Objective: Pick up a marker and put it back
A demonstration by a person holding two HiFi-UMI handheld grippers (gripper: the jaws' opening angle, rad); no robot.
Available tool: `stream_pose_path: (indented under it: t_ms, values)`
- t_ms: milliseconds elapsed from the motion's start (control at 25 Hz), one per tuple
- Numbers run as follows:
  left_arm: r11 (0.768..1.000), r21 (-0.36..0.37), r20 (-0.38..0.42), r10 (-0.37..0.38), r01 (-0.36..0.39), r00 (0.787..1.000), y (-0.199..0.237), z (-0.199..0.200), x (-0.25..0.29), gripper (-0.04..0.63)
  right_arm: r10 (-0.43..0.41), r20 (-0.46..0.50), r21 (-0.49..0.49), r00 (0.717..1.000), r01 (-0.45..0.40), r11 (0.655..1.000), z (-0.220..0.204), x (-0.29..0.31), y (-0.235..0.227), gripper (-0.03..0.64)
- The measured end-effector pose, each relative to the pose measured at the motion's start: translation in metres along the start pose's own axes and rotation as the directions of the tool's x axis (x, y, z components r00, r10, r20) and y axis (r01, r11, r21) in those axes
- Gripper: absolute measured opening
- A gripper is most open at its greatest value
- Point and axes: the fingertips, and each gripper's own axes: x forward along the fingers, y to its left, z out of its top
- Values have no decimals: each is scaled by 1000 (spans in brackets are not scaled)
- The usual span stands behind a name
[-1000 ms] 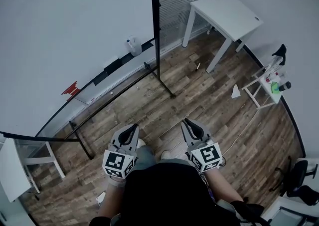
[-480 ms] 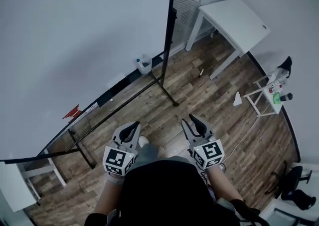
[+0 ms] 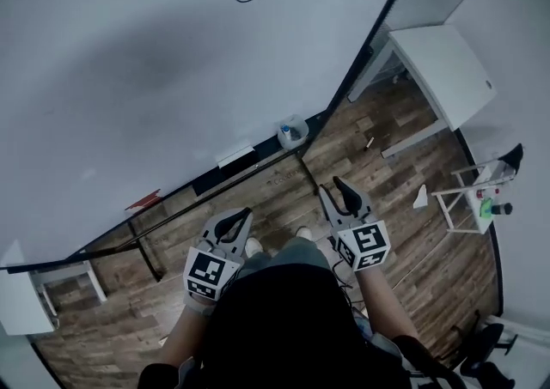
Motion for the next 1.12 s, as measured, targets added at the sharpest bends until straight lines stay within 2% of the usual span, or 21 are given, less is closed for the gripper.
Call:
stream_pose_path:
  t_ms: [200,320,640,800,880,1120]
  values:
    - [994,-36,0,106,-106,994,22,0,4,23,119,-55,-62,991,-123,991,6,55,-5,152]
    - [976,-80,-3,201,-201,980,35,0,6,23,192,-94,-92,977,-201,975,4,82,-8,156]
    - [899,-178,-9,404,-399,915,52,-1,9,23,361,-171,-177,917,-389,904,10,137,-7,156]
    - [839,-231,-34,499,-492,866,52,-5,5,23,431,-213,-221,877,-472,853,10,151,2,156]
    - [814,-248,-47,531,-524,846,48,-8,4,23,452,-234,-239,861,-502,831,9,156,5,156]
    - [772,-272,-55,584,-575,810,45,-10,-1,23,468,-268,-277,842,-532,800,6,169,7,155]
